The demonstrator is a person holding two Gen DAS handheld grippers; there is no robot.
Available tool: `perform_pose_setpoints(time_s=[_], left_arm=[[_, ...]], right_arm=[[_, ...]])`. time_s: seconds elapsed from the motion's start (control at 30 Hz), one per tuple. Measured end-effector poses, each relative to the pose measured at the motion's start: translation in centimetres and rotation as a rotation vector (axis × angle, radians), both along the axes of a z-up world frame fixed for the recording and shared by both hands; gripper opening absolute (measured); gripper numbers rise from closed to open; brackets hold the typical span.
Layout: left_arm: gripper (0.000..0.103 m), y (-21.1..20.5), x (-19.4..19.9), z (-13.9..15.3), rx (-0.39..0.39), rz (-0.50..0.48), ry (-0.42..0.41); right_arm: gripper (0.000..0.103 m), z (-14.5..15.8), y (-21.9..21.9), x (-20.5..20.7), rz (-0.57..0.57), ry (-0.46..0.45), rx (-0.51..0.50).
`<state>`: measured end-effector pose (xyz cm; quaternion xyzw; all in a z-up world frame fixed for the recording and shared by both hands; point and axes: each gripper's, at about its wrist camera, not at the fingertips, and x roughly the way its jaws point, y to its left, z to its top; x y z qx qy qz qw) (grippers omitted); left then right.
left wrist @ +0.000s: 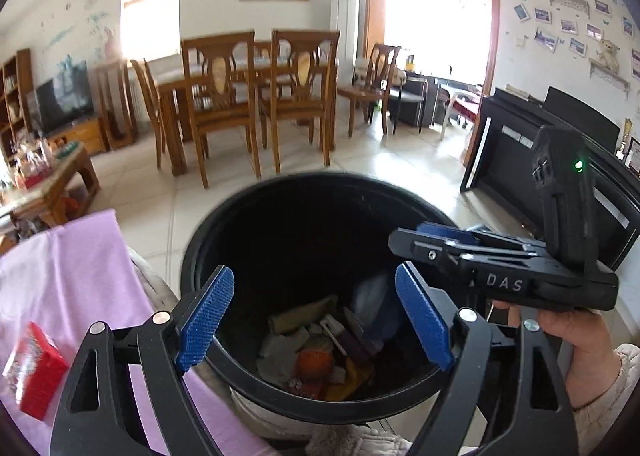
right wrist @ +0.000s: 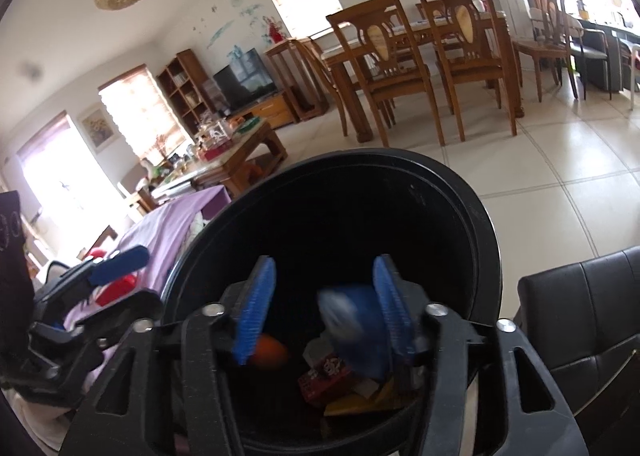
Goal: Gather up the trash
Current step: 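Carry the orange and blue packet to the bin and open both tools, then return both tools to the table toward the battery cards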
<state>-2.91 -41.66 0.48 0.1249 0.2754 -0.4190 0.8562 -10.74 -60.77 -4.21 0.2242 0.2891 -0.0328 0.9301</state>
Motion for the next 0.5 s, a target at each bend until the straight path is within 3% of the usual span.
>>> perform_pose_setpoints(time_s=[0.13,0.2,0.27,0.4,0.5], left_arm=[[0.083,0.9,-0.6,0.8,0.0,0.004,-0.026],[0.087,1.4,-0.8,1.0,-0.001,0.011,-0.039],[0.093,2.2,-0.8,1.2,-0.008,0.024,-0.058],[0.094,4.1,-0.8,1.6,-0.009,0.047,-0.067],[0.094,5.9,-0.5,1.6,-0.016,0.064,-0.064]], right_arm=[[0.061,0.2,0.3,0.1,-0.004,-0.004,-0.003],[0.072,0.3,0.7,0.0,-0.004,-0.014,-0.008],[0.076,0.7,1.3,0.1,0.001,-0.022,-0.011],[0.089,1.6,3.0,0.4,0.03,-0.035,-0.02],[0.092,2.4,4.8,1.0,0.063,-0.045,-0.029]])
